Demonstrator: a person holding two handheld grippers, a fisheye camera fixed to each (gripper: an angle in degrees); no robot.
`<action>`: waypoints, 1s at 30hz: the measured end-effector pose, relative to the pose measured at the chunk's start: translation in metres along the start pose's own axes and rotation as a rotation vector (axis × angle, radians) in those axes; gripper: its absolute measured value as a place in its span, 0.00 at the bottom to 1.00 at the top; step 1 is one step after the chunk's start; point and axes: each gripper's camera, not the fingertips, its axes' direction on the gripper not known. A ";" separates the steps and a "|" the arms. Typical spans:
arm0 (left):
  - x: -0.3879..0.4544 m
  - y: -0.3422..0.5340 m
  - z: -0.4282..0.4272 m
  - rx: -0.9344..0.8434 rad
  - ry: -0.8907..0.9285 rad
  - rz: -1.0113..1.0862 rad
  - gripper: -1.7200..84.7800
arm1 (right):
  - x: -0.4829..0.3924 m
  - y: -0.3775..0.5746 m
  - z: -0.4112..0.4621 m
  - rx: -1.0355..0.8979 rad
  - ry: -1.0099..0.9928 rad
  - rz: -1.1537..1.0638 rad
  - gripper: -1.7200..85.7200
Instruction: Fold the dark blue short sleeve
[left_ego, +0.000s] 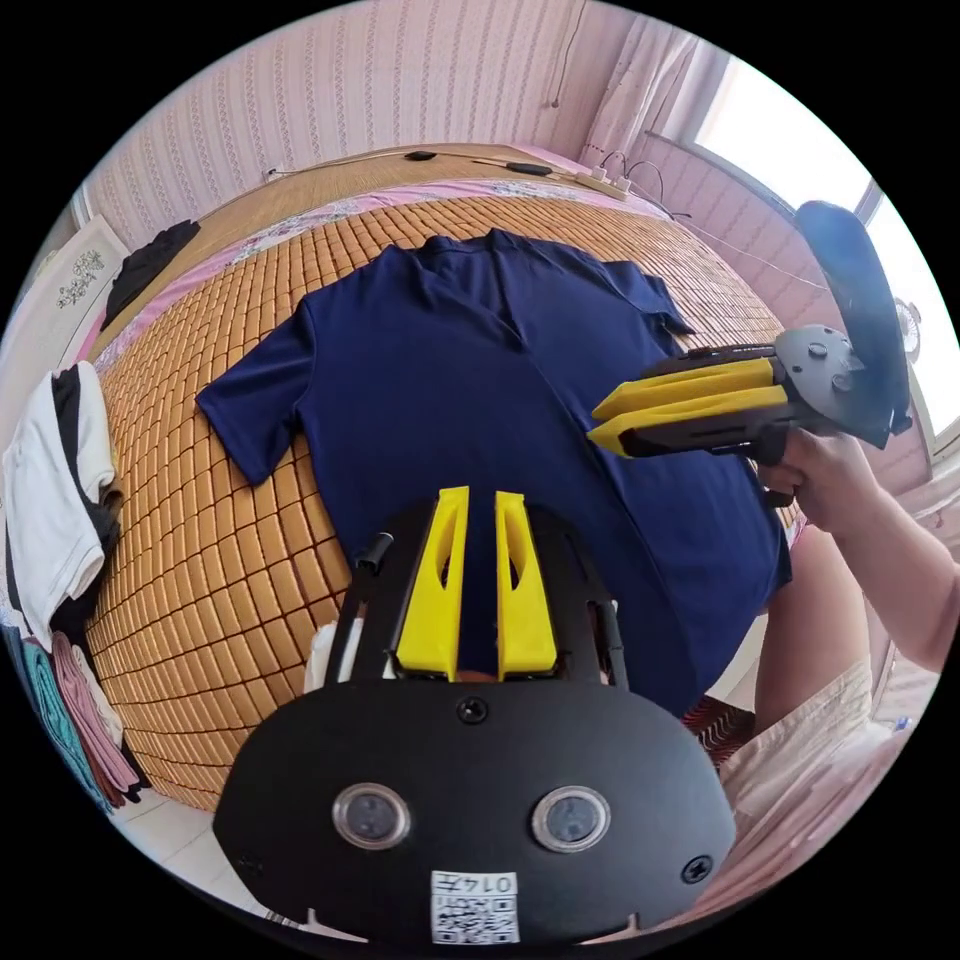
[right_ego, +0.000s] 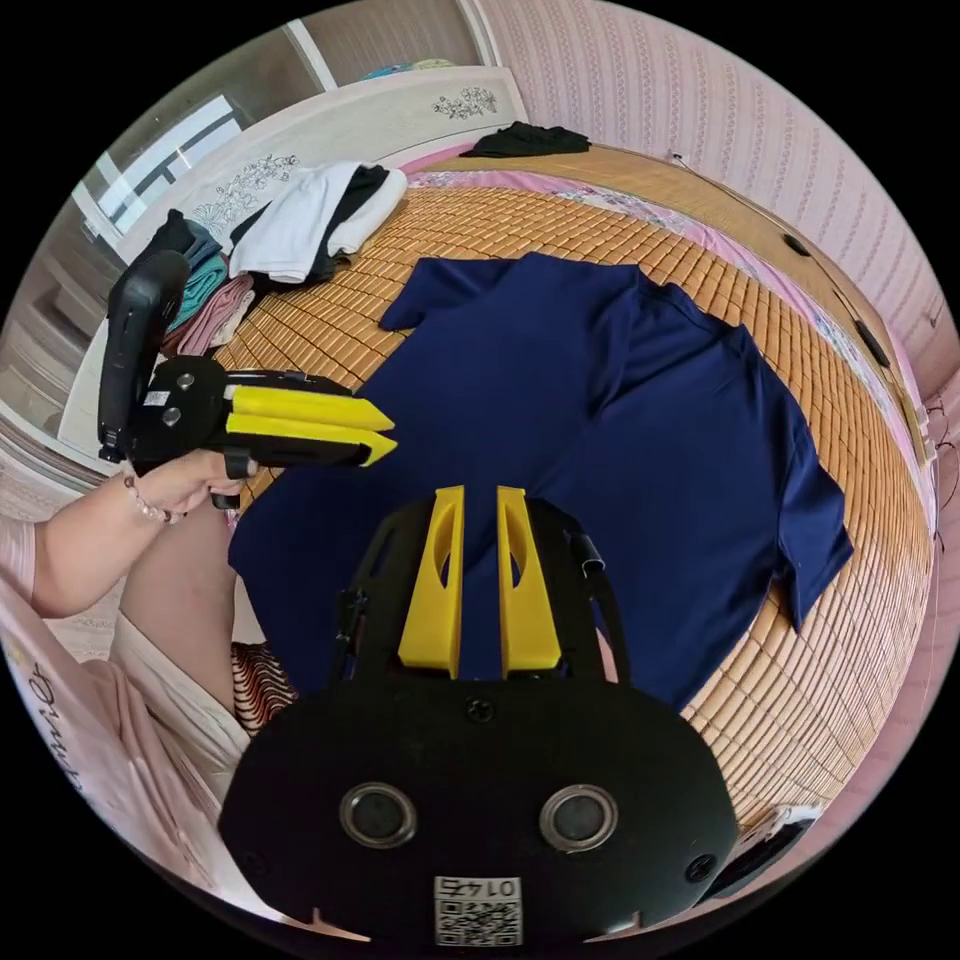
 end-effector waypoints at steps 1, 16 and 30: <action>0.000 -0.005 0.006 0.002 -0.007 -0.001 0.08 | 0.002 -0.012 0.007 -0.005 -0.014 0.005 0.09; -0.023 0.026 -0.004 0.035 0.023 -0.015 0.01 | -0.002 -0.038 0.006 0.031 -0.032 0.037 0.01; -0.134 0.117 -0.036 0.083 0.064 -0.325 0.01 | -0.032 -0.069 -0.005 -0.050 0.021 -0.084 0.02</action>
